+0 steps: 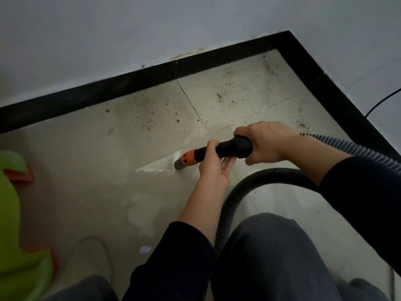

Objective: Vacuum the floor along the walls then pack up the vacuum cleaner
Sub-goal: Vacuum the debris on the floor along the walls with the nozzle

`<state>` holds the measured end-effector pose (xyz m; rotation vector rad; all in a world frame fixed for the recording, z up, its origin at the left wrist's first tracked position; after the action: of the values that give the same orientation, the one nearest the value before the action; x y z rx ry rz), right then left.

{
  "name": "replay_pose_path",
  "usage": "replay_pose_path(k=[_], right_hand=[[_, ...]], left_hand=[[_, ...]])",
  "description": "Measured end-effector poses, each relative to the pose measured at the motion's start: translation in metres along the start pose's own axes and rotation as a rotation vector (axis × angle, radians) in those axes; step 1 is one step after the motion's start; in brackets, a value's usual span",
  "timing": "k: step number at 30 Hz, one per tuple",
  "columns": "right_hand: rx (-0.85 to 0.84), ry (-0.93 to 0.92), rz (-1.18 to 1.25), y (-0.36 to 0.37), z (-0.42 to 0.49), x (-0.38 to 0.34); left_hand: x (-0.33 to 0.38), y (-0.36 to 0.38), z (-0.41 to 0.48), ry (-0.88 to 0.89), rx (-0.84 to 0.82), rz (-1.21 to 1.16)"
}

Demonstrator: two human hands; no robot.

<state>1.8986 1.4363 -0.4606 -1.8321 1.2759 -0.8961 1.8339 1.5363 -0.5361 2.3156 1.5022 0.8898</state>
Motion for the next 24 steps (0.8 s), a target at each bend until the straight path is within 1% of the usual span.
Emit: replay_pose_path(k=[5,13,24], right_hand=[[-0.019,-0.035,-0.006,-0.003,0.001,-0.012],[0.004,-0.094,-0.005,-0.004,0.009,-0.034],[-0.003,-0.153,0.014,0.001,0.014,-0.06]], left_hand=[[0.004,-0.01,-0.003,0.026,0.042,-0.026],[0.022,-0.022,-0.003,0.078,0.082,-0.066],[0.035,-0.038,-0.006,0.121,0.174,-0.063]])
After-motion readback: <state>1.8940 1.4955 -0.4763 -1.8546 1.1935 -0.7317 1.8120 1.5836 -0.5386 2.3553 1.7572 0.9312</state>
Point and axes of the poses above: each hand's wrist, its own z-axis towards the middle knuckle, its own y-axis out of the palm, x = y × z, the point moved 3 cm from there along z, towards the middle knuckle, and after that the axes turned 15 degrees about y, right-handed, at the moved point
